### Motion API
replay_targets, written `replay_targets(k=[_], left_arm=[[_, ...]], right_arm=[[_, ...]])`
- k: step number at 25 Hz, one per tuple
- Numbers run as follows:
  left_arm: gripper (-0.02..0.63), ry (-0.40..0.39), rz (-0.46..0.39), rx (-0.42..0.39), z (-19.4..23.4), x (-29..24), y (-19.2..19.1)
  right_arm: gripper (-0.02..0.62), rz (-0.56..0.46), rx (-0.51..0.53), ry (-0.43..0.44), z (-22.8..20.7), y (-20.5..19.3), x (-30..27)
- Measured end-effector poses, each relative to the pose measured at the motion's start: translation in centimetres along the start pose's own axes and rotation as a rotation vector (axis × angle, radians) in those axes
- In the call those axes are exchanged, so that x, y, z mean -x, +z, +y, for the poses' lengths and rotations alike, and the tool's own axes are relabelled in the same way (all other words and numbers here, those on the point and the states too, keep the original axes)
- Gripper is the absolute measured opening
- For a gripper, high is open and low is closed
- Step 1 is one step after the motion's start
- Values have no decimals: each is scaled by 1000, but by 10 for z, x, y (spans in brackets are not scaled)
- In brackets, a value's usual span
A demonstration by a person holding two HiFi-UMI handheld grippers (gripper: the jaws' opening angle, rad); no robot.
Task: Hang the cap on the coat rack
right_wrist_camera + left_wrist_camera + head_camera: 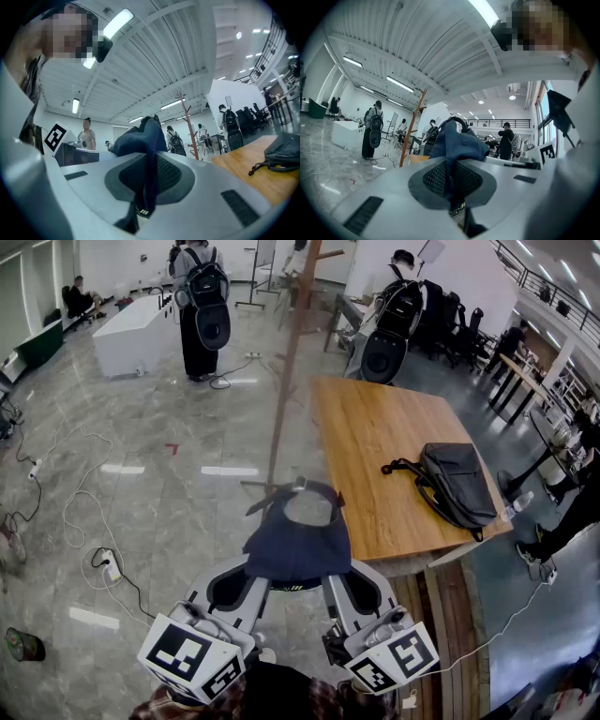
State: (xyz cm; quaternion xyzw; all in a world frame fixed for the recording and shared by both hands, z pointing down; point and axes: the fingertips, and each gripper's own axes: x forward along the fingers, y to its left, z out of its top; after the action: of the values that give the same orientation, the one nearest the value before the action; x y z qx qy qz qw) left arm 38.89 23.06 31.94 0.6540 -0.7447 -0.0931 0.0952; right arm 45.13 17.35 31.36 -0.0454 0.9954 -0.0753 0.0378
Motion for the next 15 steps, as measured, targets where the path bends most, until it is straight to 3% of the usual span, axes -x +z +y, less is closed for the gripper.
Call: replay_targets(k=[8,15], left_arm=[[20,0,8,10,56,-33,10],[20,-38,0,-6,132,-85,44]], right_arm=[[29,8,-9,6,-21,-4,-64],[29,-18,14,-26,-50,5,-154]])
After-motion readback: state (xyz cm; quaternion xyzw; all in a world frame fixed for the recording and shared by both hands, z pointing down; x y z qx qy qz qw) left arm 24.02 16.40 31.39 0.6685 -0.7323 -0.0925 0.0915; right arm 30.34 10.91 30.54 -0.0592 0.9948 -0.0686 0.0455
